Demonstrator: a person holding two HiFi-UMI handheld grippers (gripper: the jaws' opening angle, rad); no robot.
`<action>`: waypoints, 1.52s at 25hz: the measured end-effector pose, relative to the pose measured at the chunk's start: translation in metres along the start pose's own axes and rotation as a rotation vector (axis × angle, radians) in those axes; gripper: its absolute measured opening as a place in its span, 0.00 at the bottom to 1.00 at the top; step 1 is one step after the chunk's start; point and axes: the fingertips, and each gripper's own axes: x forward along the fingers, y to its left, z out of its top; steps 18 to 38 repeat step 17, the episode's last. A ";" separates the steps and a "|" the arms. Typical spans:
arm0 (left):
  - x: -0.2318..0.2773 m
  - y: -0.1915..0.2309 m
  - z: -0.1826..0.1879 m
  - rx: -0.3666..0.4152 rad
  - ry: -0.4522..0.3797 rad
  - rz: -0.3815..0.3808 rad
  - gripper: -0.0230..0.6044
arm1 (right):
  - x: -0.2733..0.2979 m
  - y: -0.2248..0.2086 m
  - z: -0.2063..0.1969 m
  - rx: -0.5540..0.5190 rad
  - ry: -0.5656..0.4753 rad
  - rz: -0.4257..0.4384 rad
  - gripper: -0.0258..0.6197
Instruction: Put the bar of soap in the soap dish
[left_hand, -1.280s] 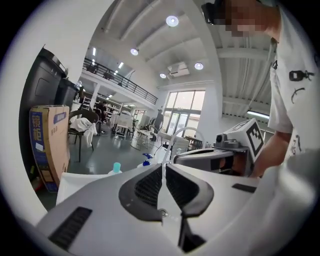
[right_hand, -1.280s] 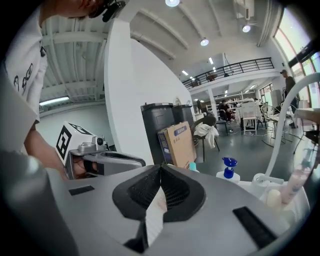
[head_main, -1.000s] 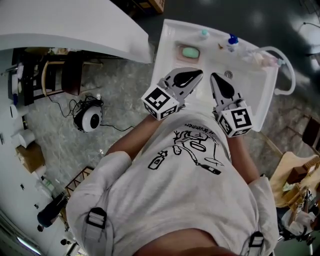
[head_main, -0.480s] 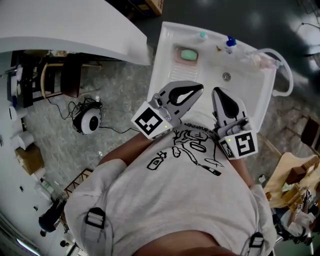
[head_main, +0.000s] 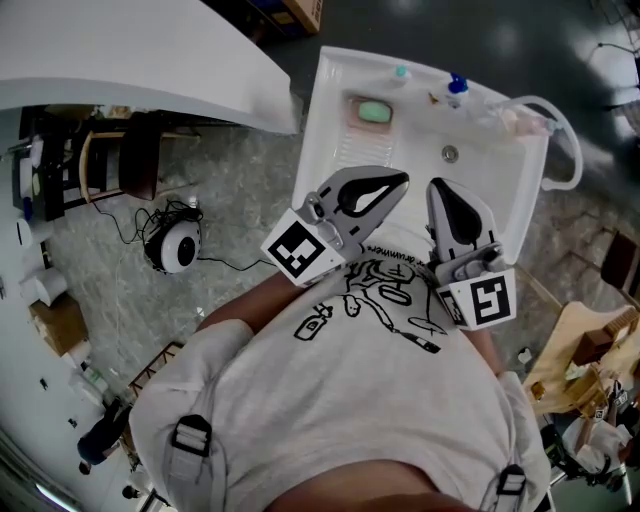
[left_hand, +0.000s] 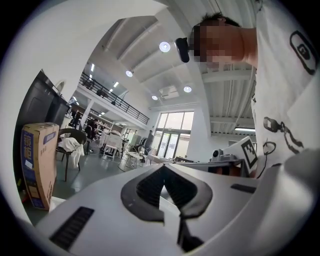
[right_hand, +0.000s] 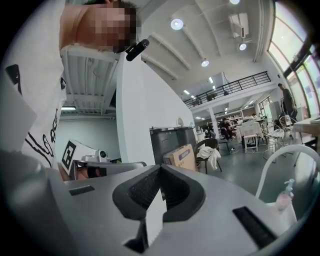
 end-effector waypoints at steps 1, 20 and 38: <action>0.000 0.000 0.001 0.003 0.000 0.002 0.05 | -0.001 0.001 -0.001 -0.002 0.003 0.001 0.08; -0.003 -0.004 -0.013 0.010 0.043 0.004 0.05 | -0.004 0.007 -0.006 0.003 0.012 0.006 0.08; -0.003 -0.004 -0.013 0.010 0.043 0.004 0.05 | -0.004 0.007 -0.006 0.003 0.012 0.006 0.08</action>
